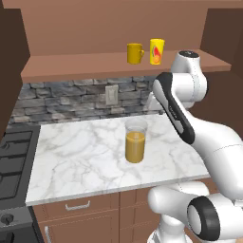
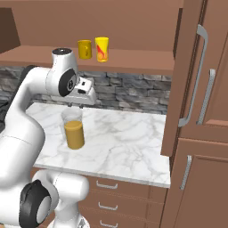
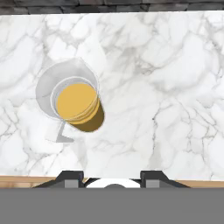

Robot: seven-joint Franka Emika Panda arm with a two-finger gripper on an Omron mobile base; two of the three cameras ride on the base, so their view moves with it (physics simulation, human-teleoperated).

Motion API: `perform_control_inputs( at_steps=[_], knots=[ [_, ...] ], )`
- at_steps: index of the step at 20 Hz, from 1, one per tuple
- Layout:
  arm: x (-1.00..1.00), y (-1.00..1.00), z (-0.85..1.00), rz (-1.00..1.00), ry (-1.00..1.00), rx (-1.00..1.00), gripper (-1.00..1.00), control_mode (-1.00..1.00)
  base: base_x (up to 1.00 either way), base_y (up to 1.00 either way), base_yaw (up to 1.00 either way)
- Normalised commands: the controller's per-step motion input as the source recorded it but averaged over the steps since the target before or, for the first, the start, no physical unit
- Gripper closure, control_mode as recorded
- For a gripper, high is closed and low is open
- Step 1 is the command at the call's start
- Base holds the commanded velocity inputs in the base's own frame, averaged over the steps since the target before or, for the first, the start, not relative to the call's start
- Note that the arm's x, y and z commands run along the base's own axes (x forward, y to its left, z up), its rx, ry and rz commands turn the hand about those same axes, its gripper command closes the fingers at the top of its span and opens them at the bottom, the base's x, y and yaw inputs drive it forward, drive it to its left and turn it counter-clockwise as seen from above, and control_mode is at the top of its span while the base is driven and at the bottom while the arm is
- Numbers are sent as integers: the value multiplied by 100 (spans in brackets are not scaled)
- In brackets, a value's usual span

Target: There is a tray on the dining counter. Grab the cup, mug, and pitcher and place them on the tray. The pitcher may be placed next to the tray if it cannot fit the tray.

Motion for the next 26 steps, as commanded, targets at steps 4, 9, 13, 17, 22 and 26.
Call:
perform_control_inputs(
  at_steps=[4,9,13,17,22,26],
  knots=[
    [0,0,0,0,2,0,-100,-100,0,0,0],
    [0,-9,9,-3,0,3,-100,-100,0,0,0],
    [-3,-15,25,-12,0,6,-100,-100,0,0,0],
    [-2,-10,28,-15,0,6,-100,-100,0,0,0],
    [-8,-14,27,-18,-5,8,-100,-100,0,0,0],
    [-25,-9,15,-19,-16,11,-100,-100,0,0,0]
  ],
)
